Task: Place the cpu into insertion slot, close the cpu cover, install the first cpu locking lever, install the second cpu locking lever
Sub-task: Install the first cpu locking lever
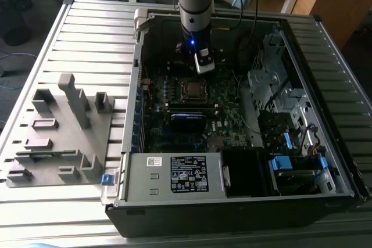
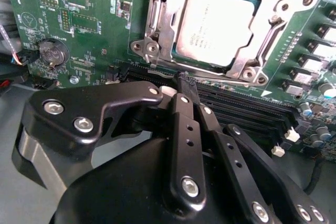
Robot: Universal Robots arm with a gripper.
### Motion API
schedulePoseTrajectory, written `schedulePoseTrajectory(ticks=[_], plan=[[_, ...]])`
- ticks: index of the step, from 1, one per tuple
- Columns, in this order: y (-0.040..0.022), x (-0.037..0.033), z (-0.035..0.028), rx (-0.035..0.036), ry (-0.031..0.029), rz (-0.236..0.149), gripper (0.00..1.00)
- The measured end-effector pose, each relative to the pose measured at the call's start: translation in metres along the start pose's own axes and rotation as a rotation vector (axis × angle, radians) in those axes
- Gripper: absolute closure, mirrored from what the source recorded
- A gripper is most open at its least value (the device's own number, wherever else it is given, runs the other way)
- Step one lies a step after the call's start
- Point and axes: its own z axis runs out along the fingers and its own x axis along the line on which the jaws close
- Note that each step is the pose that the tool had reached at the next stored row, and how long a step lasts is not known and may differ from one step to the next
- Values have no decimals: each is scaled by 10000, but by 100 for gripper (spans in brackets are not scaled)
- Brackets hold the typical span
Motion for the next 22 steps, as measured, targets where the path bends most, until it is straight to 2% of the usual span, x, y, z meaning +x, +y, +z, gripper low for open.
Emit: schedulePoseTrajectory(ticks=[6,14,18,22], plan=[[47,16,9,-1,-1,8,89],[48,16,11,24,-18,4,89],[46,15,13,113,-46,-10,89],[44,15,13,295,-102,-40,89]])
